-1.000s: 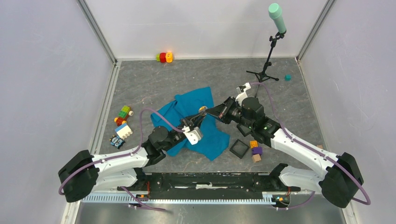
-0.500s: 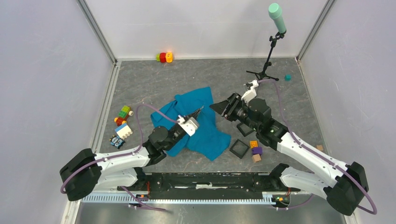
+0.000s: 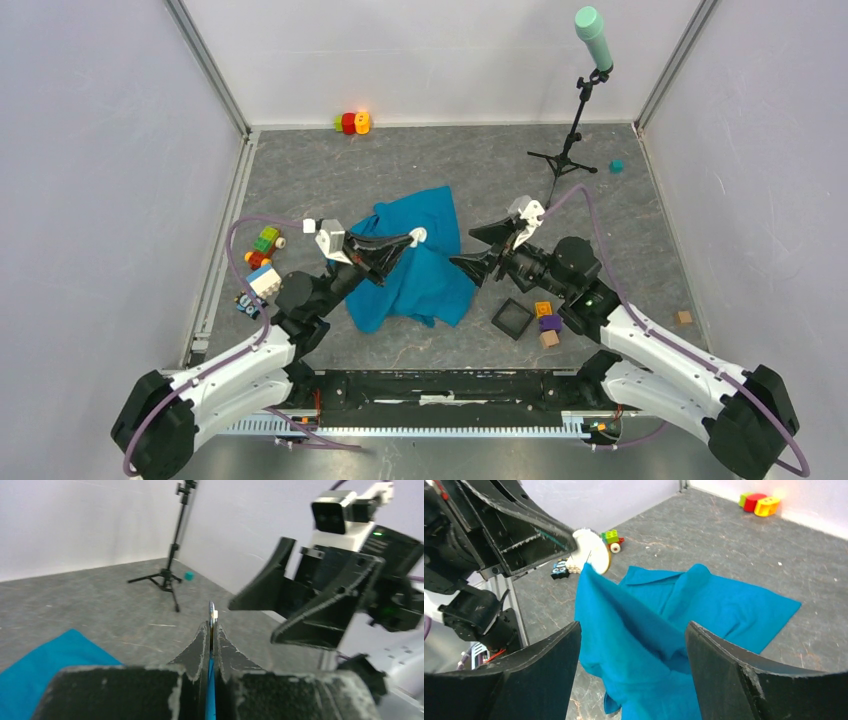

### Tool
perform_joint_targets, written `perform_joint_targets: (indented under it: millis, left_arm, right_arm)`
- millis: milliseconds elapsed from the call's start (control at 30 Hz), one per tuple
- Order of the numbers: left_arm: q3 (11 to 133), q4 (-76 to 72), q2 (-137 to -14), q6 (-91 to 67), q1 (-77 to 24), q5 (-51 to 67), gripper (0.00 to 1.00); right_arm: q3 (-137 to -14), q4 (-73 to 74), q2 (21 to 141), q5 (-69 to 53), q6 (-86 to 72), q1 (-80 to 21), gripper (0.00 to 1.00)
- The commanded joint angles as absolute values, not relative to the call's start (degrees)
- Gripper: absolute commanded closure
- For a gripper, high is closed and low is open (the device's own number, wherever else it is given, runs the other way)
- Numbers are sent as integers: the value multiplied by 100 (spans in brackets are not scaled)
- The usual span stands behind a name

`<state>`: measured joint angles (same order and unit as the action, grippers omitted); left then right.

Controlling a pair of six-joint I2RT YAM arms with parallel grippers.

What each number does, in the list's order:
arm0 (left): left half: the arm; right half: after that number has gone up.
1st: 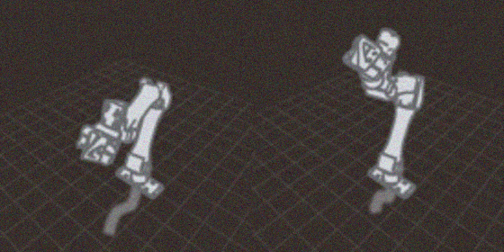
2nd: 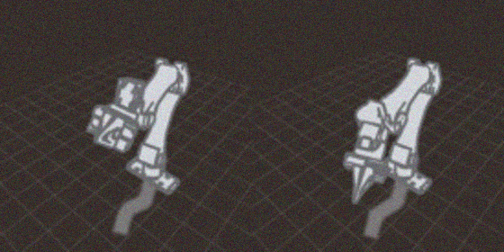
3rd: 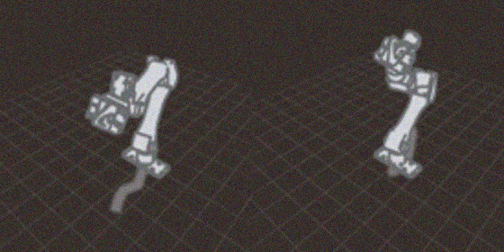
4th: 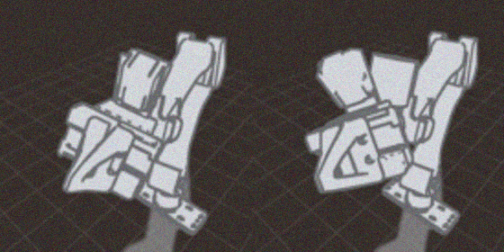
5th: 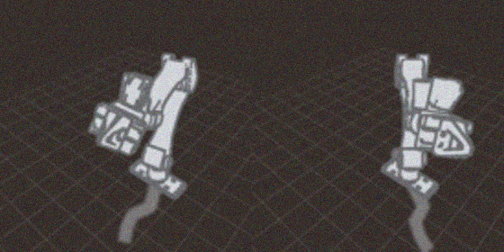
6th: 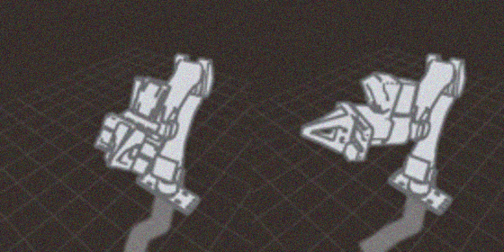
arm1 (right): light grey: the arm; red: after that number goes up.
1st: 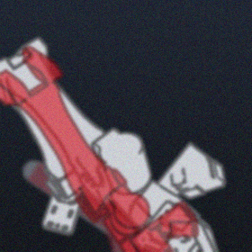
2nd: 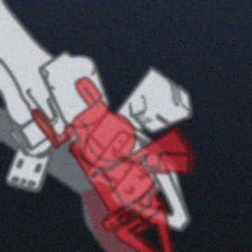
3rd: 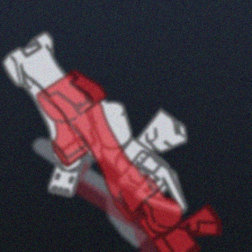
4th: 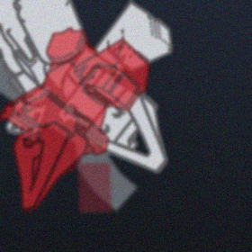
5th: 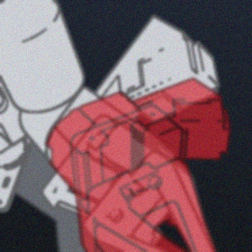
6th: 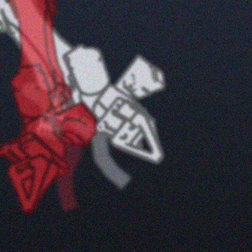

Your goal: Remove the brooch from the garment

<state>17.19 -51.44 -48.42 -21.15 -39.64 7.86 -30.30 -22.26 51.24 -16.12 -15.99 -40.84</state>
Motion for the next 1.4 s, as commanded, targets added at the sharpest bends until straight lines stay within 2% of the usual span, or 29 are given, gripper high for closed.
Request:
perform_joint_targets:
  millis: [0, 67, 200, 400, 533, 733, 900, 1067, 1367]
  left_arm:
    - [1522, -5819, -4557, -3331, -3846, 1889, 98]
    - [1588, -5848, -4610, -3492, -3833, 2169, 98]
    - [1385, -6913, -4878, -3903, -3824, 2295, 98]
    - [1348, -7772, -5208, -4167, -3814, 2351, 98]
    - [1340, -8387, -5507, -4415, -3814, 2304, 98]
    - [1492, -8385, -5638, -4378, -3814, 2452, 98]
    - [1553, -8352, -5650, -4370, -3815, 2443, 98]
    - [1632, -8350, -5760, -4387, -3812, 2495, 98]
    - [1714, -8345, -5891, -4338, -3814, 2548, 98]
  right_arm:
    - [-2727, -3879, 5163, -2693, -1634, -4015, 20]
    - [-2546, -4802, 5286, -3111, -2152, -4016, 20]
    - [-2465, -6331, 5795, -3501, -3199, -4014, 26]
    - [-2392, -7358, 6216, -3443, -4120, -4043, 35]
    - [-2440, -7636, 6461, -3489, -4344, -4042, 38]
    - [-2562, -7639, 6679, -3477, -4422, -4043, 41]
    - [-2625, -7645, 6780, -3470, -4424, -4043, 52]
    - [-2730, -7815, 6988, -3527, -4535, -4086, 52]
    - [-2809, -8189, 7219, -3564, -4800, -4126, 67]
